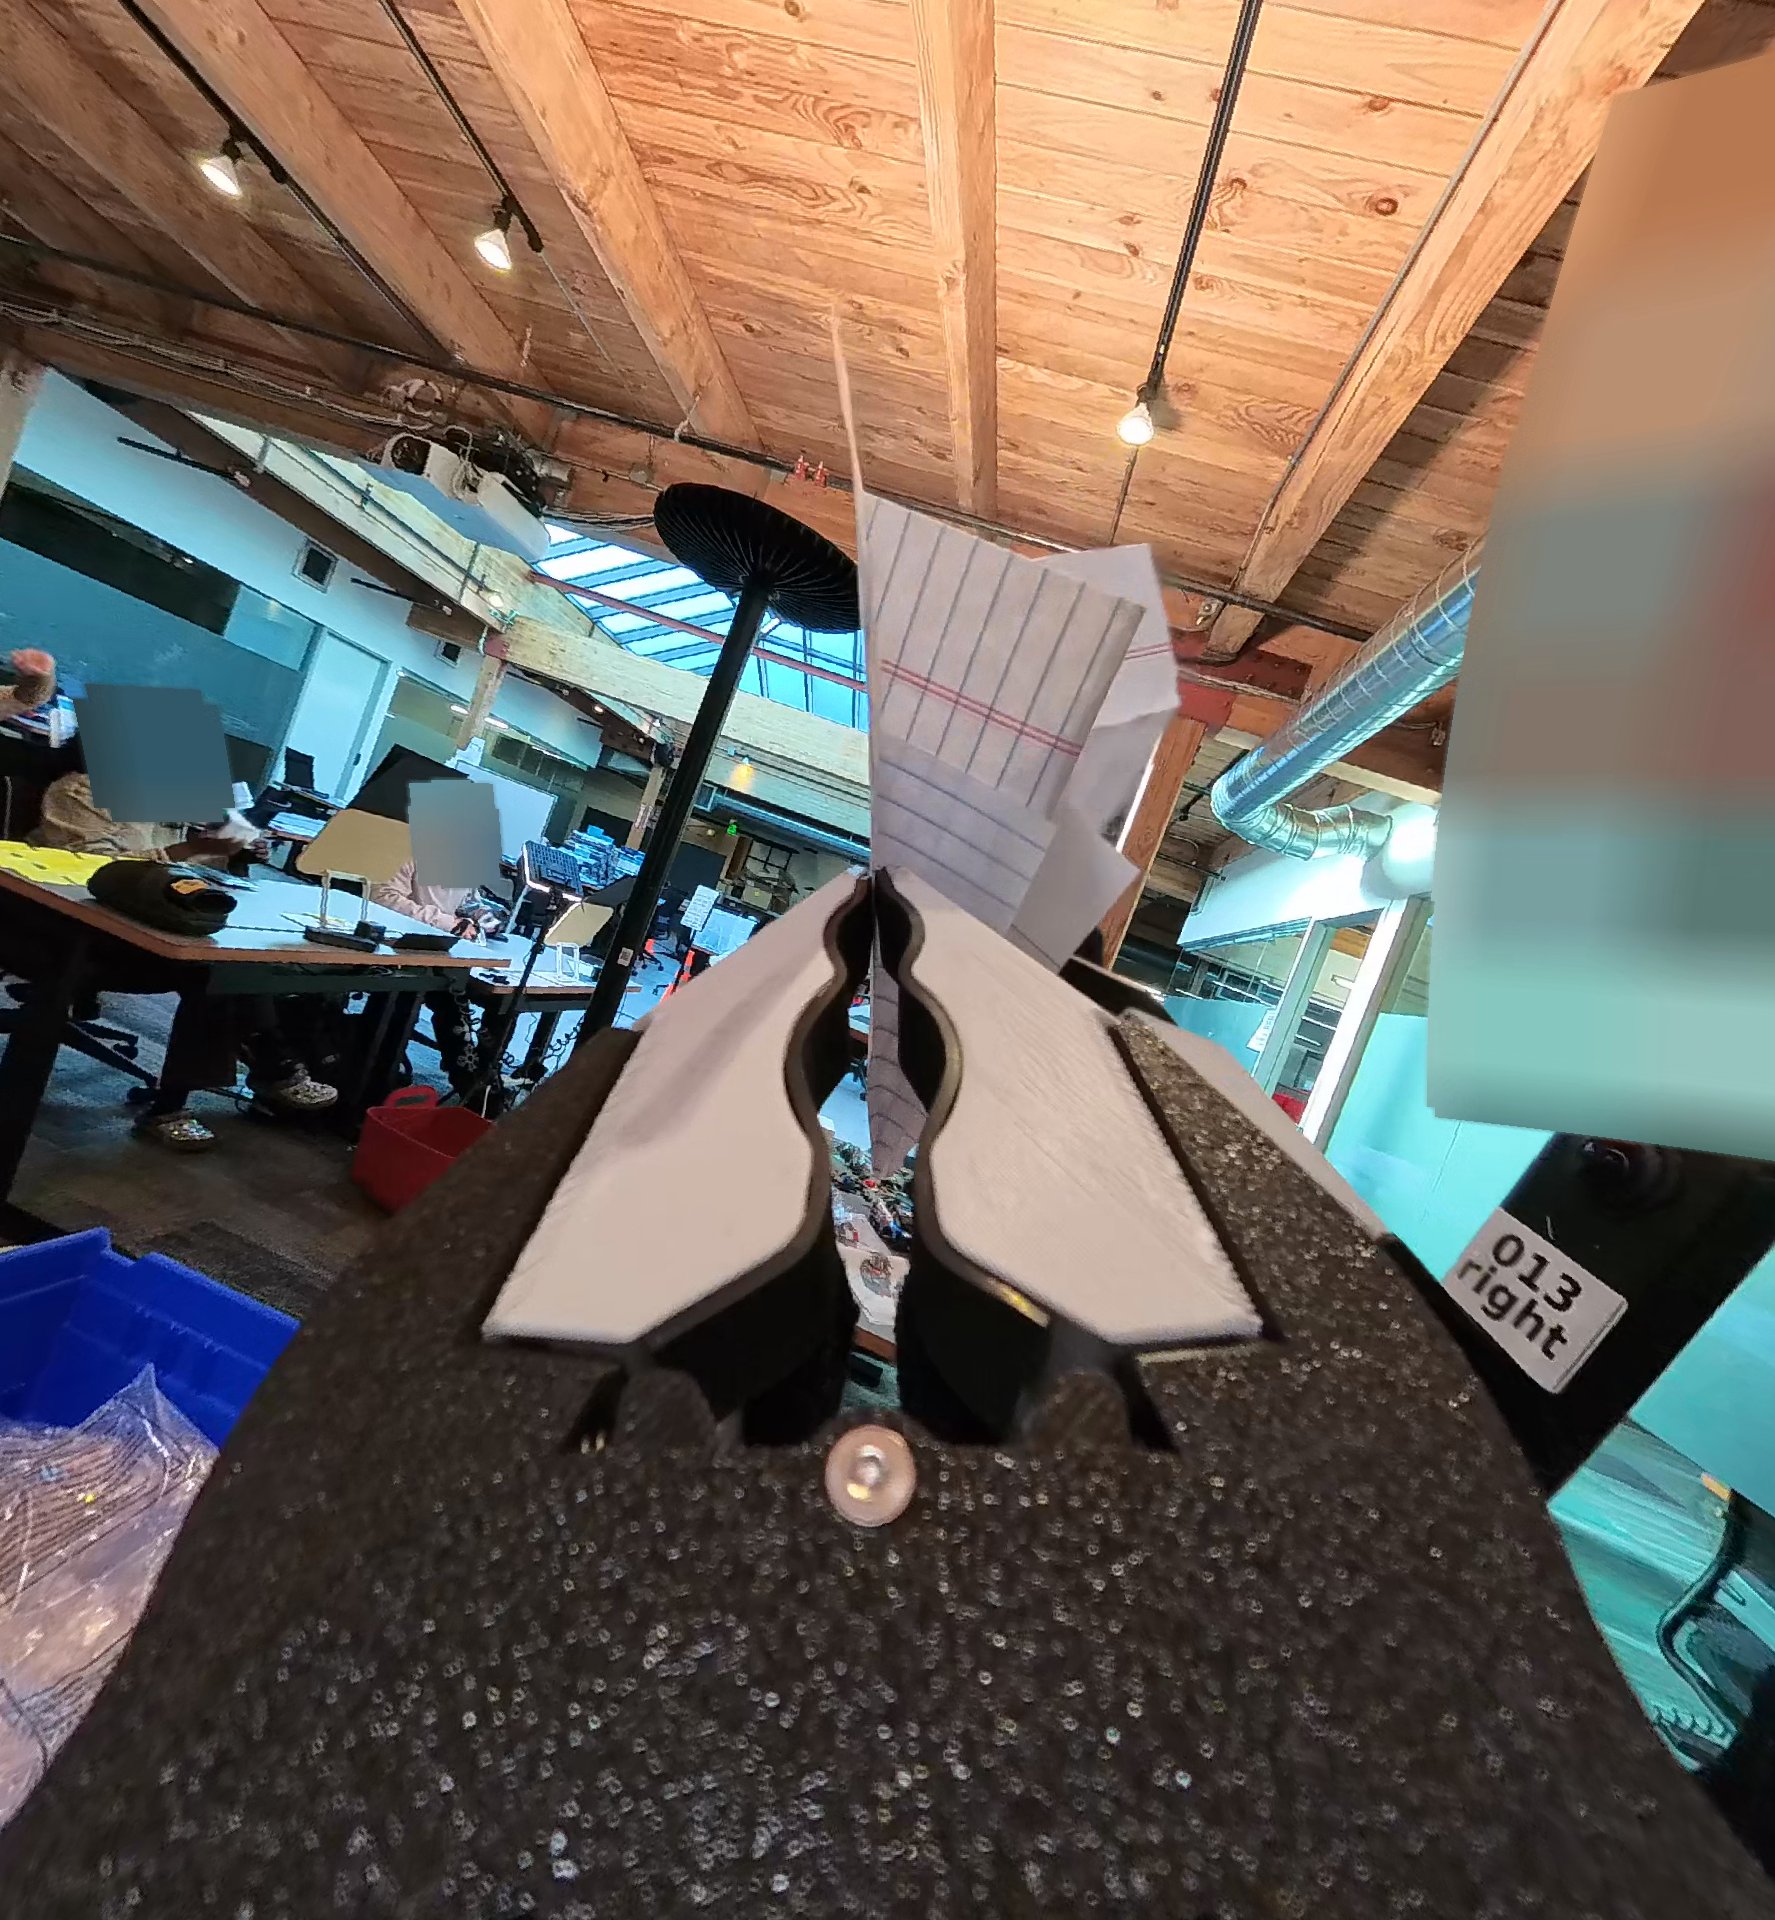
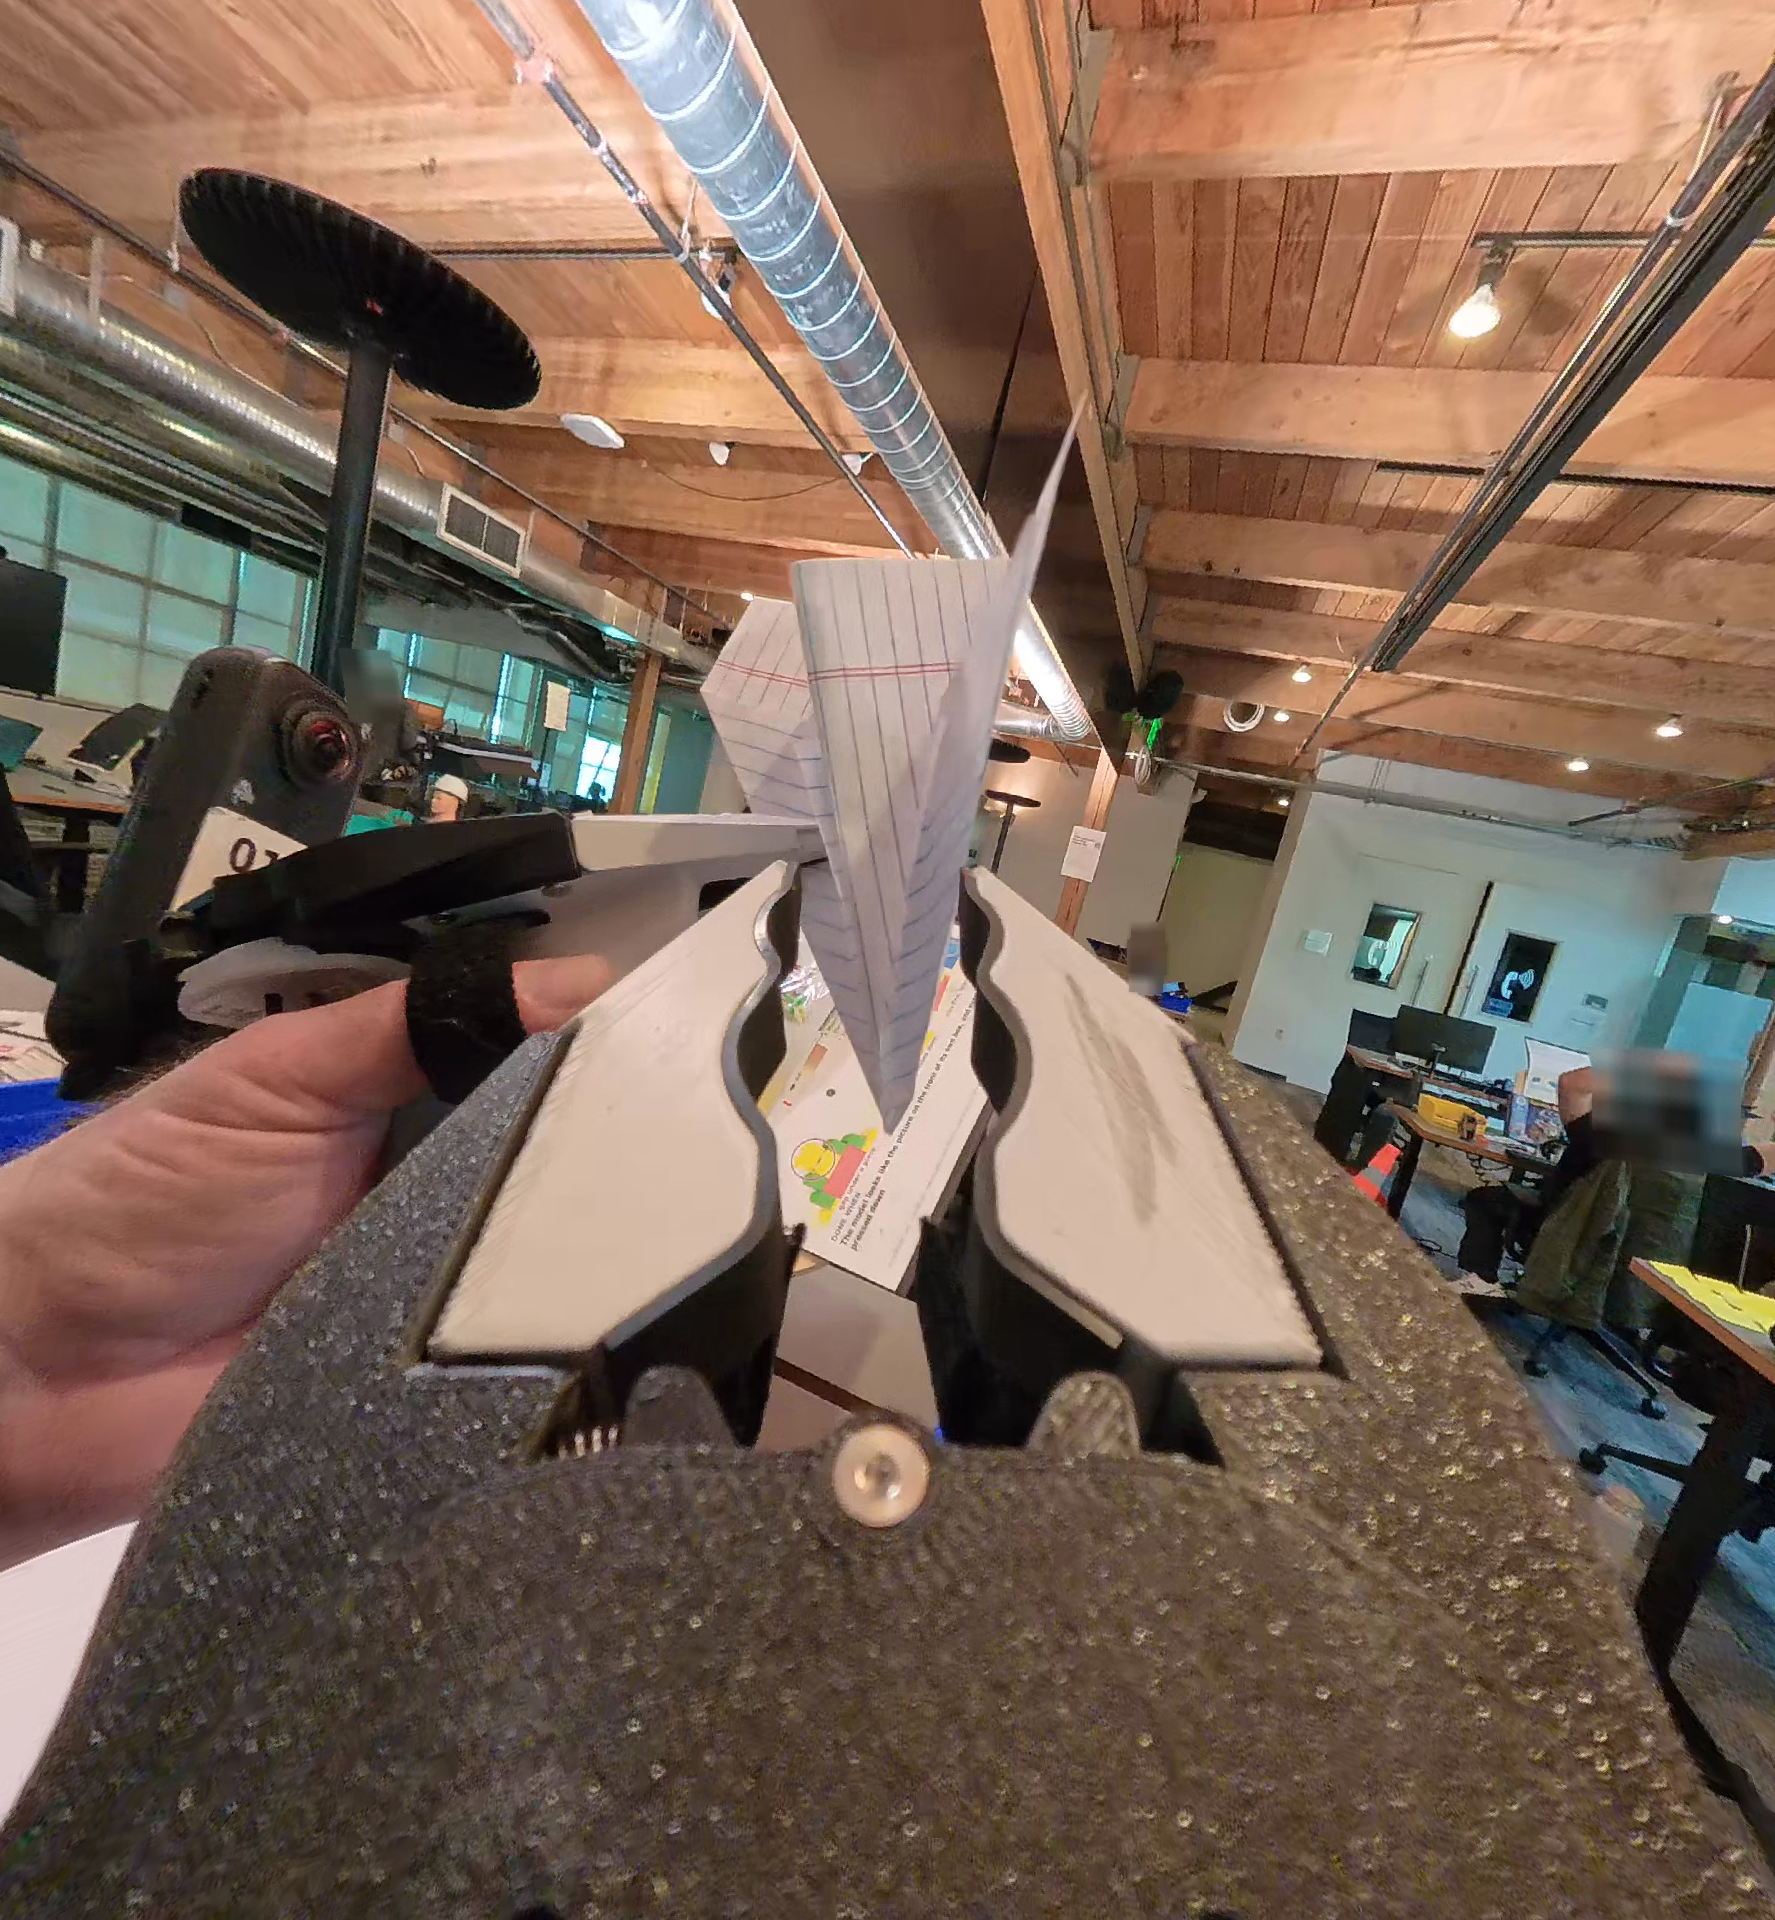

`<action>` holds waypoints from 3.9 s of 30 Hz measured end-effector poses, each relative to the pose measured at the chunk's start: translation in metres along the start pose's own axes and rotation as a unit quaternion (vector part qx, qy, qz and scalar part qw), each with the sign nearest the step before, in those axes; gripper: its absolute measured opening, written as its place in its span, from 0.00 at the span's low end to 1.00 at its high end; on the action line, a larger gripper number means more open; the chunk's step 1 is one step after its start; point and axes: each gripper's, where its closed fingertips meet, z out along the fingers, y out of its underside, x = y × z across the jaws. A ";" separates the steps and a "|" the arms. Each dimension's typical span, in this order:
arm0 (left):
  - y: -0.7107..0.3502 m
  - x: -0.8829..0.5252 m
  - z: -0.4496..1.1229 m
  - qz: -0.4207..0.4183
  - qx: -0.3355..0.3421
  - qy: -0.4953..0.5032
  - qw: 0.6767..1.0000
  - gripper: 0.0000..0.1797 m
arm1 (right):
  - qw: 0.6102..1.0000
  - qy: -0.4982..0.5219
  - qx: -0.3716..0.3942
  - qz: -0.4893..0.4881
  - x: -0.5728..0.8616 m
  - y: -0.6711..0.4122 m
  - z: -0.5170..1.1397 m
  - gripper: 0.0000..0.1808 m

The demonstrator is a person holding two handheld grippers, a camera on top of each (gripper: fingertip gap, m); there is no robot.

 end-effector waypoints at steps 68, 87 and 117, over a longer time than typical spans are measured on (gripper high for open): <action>0.082 0.068 -0.016 -0.155 -0.227 0.174 0.946 0.12 | 0.639 -0.538 0.288 0.468 -0.005 -0.008 -0.077 0.00; 0.096 0.077 -0.025 -0.064 -0.231 0.187 0.952 0.07 | 0.686 -0.545 0.217 0.430 -0.025 0.017 -0.081 0.00; 0.083 0.016 -0.022 0.073 -0.157 0.031 0.984 0.17 | 0.784 -0.327 0.125 0.513 -0.007 0.039 -0.014 0.00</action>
